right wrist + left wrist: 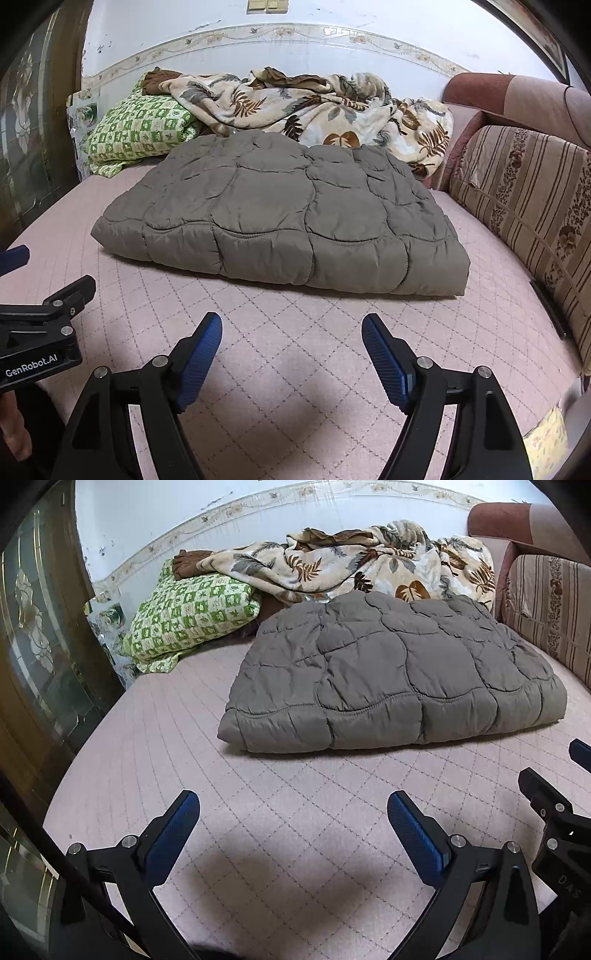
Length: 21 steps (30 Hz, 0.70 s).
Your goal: Fold large clothes
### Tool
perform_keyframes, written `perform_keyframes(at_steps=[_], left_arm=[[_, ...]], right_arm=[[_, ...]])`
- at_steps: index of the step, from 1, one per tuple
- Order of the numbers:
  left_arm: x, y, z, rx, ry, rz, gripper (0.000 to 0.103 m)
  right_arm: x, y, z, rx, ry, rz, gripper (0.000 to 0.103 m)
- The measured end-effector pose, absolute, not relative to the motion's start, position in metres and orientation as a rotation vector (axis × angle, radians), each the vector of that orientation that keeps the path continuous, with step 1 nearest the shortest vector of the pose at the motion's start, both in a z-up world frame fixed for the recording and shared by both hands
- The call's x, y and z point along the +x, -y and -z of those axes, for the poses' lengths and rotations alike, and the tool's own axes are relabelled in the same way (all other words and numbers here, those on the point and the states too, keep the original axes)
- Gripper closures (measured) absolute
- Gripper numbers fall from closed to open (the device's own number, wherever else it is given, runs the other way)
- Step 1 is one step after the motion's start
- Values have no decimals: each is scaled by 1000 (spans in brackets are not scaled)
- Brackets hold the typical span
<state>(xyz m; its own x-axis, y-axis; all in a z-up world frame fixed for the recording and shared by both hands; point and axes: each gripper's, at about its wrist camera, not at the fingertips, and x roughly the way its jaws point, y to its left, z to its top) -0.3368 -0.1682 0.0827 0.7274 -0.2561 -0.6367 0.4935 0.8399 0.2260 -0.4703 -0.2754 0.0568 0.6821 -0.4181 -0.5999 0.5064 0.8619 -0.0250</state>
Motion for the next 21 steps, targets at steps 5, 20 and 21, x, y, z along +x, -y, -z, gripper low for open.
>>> perform_keyframes(at_steps=[5, 20, 21], left_arm=[[-336, 169, -81, 405, -642, 433, 2], [-337, 170, -78, 423, -656, 438, 2], [-337, 170, -78, 423, -656, 438, 2]], right_arm=[[-472, 277, -57, 155, -635, 524, 21], [-472, 274, -57, 142, -643, 520, 21], [-473, 274, -57, 142, -642, 521, 21]])
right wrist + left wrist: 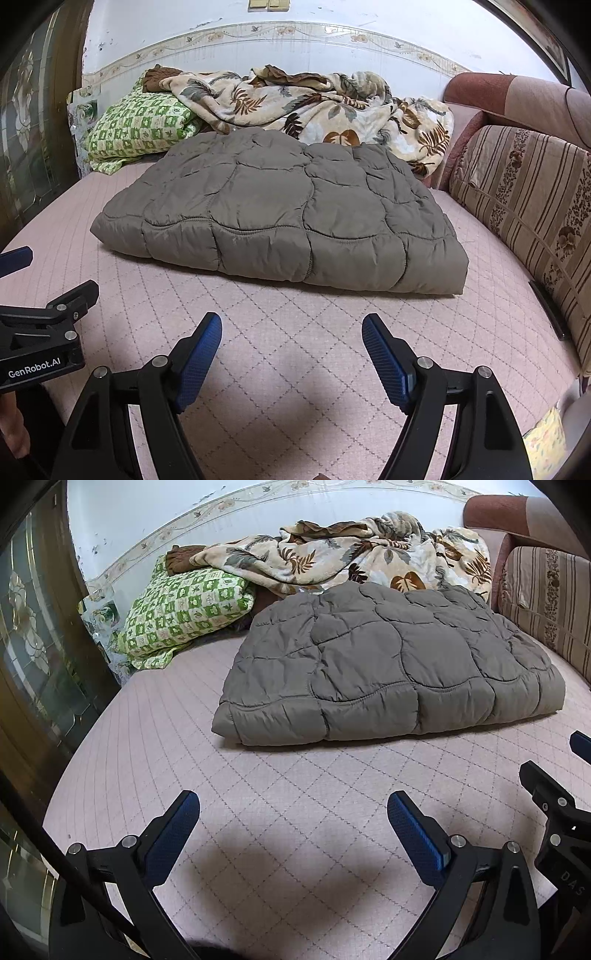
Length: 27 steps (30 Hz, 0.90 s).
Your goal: Fold large clothes
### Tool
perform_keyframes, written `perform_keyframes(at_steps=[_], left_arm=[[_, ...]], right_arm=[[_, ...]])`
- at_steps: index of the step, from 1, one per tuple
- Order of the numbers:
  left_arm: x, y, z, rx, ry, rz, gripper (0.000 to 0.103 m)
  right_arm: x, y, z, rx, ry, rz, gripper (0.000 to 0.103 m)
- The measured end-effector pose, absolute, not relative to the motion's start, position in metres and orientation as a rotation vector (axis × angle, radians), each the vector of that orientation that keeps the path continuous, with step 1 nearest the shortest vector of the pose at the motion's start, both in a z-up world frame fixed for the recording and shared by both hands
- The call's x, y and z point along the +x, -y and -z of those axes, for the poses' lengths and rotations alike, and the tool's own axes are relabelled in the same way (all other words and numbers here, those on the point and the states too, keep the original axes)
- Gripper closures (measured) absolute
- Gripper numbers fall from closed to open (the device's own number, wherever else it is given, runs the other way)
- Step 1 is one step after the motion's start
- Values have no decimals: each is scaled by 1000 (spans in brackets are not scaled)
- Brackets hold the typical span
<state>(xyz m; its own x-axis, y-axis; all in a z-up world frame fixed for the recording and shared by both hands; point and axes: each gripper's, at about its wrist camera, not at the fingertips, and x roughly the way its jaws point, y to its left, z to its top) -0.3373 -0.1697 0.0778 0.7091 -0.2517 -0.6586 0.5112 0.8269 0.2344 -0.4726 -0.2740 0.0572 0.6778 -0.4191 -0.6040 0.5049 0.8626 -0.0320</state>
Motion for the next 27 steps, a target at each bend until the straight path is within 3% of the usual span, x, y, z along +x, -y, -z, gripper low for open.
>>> perform_keyframes(at_steps=[27], left_arm=[[-337, 167, -80, 425, -655, 432, 2]], right_arm=[[-474, 276, -56, 139, -641, 522, 21]])
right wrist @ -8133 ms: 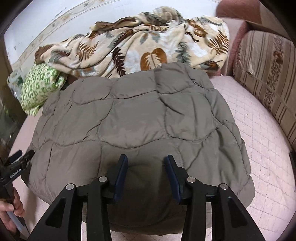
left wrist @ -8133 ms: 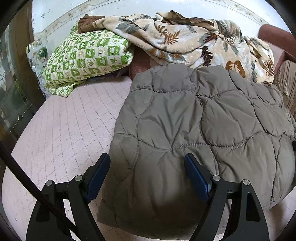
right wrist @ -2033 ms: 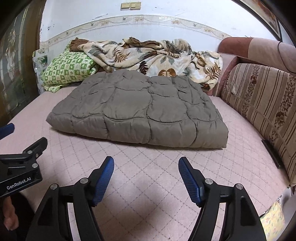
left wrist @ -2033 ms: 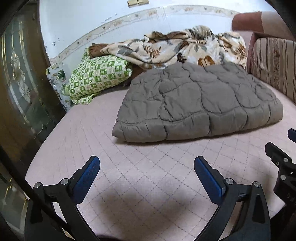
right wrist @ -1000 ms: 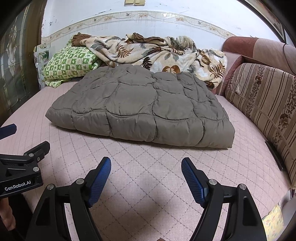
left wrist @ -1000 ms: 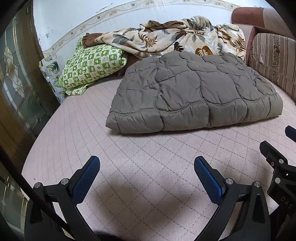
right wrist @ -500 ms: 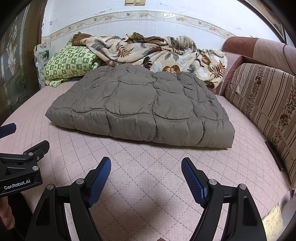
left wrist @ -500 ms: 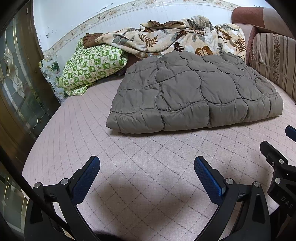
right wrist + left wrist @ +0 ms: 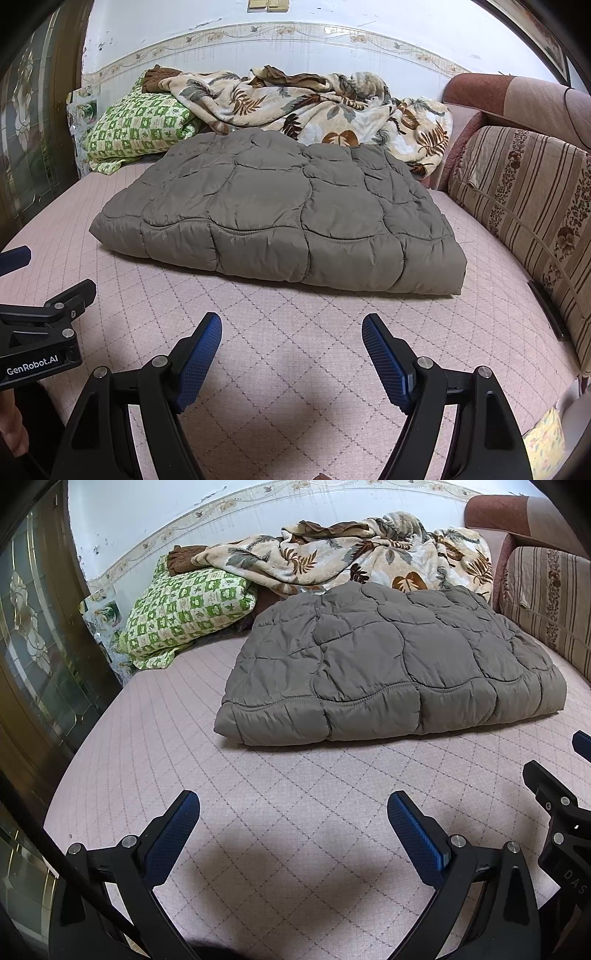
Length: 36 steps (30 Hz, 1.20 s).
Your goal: Fold large clothes
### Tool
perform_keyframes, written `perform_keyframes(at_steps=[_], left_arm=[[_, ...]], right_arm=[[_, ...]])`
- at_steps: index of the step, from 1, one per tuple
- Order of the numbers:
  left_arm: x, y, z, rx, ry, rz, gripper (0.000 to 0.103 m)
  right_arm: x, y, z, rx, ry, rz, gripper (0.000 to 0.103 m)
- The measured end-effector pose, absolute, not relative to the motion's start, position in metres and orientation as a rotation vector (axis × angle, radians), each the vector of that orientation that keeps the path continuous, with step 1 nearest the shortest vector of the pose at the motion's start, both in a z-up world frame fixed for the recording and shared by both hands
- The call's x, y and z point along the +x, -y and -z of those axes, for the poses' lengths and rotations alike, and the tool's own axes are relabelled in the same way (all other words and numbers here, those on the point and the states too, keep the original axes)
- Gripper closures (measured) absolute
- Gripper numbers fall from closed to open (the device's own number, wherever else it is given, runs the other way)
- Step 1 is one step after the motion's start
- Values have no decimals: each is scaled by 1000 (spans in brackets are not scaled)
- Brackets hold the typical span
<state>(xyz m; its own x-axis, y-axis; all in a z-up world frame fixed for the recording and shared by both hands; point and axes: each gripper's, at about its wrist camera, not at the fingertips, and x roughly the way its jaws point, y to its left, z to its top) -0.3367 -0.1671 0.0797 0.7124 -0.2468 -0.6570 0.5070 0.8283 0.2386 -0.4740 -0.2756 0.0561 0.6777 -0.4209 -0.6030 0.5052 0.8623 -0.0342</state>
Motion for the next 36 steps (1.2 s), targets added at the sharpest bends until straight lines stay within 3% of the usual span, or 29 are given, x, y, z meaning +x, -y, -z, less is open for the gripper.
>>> perform_keyframes(at_steps=[36], left_arm=[[-335, 161, -84, 399, -640, 420, 2]], right_arm=[[-477, 277, -56, 134, -632, 520, 21]])
